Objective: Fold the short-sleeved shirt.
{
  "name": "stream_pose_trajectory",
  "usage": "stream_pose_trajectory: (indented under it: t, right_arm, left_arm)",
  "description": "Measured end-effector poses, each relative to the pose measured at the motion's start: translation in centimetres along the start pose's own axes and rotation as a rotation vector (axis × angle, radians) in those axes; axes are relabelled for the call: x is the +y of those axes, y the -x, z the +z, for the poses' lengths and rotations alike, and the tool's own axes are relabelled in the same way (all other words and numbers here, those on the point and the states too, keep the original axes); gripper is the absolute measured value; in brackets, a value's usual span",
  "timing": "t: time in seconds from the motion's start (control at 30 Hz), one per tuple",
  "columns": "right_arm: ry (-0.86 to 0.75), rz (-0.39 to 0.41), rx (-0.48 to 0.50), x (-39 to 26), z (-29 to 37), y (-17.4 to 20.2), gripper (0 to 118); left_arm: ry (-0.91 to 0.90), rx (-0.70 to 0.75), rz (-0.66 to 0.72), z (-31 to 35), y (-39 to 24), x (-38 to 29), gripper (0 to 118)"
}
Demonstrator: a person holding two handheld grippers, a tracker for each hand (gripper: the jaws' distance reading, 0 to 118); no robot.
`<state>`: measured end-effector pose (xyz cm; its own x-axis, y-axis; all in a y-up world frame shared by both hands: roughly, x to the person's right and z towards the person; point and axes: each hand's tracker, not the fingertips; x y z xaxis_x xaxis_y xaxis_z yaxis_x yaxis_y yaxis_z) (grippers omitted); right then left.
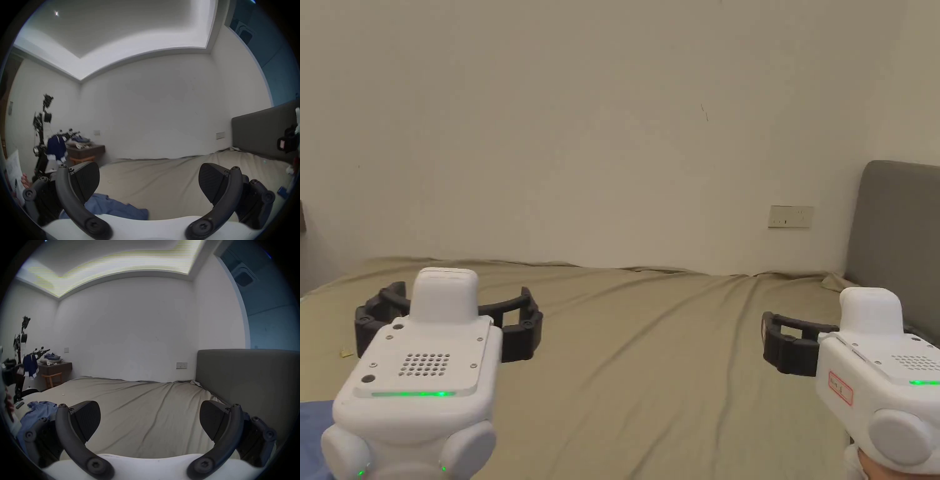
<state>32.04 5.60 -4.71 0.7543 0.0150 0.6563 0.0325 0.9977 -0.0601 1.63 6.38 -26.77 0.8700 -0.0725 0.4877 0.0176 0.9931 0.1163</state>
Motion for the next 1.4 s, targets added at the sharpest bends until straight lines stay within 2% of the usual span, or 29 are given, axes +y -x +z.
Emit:
stream_pose_trajectory:
  t: [0.1,0.3,0.43,0.53,0.57,0.6,0.63,0.67,0.73,0.8,0.9,1.03,1.2,1.4]
  right_arm:
    - [0.003,-0.01,-0.004,0.1,0.2,-0.2,118]
    - [0.01,0.016,-0.033,0.5,0.2,0.2,118]
    - [0.033,0.022,-0.052,0.4,-0.1,0.2,118]
    - [0.073,0.04,-0.086,0.0,-0.3,0.2,116]
    - [0.078,0.051,-0.093,-0.1,-0.3,0.2,93]
    - [0.073,0.057,-0.089,-0.4,-0.2,0.1,52]
    - [0.074,0.068,-0.092,-0.6,-0.2,-0.1,10]
    - [0.076,0.07,-0.099,-0.9,-0.4,-0.2,4]
    - [0.081,0.066,-0.108,-1.1,0.0,-0.5,4]
    - [0.111,0.07,-0.083,-1.3,-0.1,-0.6,3]
    - [0.12,0.092,-0.058,-1.4,0.0,-0.3,3]
    - [0.124,0.08,0.007,-0.7,0.1,1.4,3]
    - [0.064,0.125,0.184,0.6,0.9,7.7,3]
    - [0.049,0.115,0.5,-0.1,1.9,17.6,3]
  left_arm:
    - [0.01,0.007,0.037,-0.4,0.0,-0.4,118]
    - [0.021,-0.004,0.005,-0.7,-0.4,0.0,118]
    - [0.051,-0.004,0.037,-1.4,-0.3,0.1,118]
    - [0.112,0.012,-0.014,-1.9,-0.4,-0.1,118]
    - [0.125,0.022,-0.038,-2.0,-0.4,-0.2,112]
    - [0.12,0.02,-0.05,-1.8,-0.5,-0.3,88]
    - [0.107,0.027,-0.045,-1.7,-0.3,-0.6,46]
    - [0.102,0.036,-0.041,-1.7,0.0,-0.8,6]
    - [0.1,0.078,-0.01,-1.4,0.6,-1.2,5]
    - [0.116,0.044,0.019,-1.4,1.4,-1.4,5]
    - [0.116,0.057,0.005,-1.2,1.7,-1.6,5]
    - [0.118,0.056,-0.003,-0.5,3.3,-1.0,5]
    - [0.116,0.143,-0.056,3.0,8.2,0.4,5]
    - [0.142,0.321,-0.045,10.3,14.6,-0.1,5]
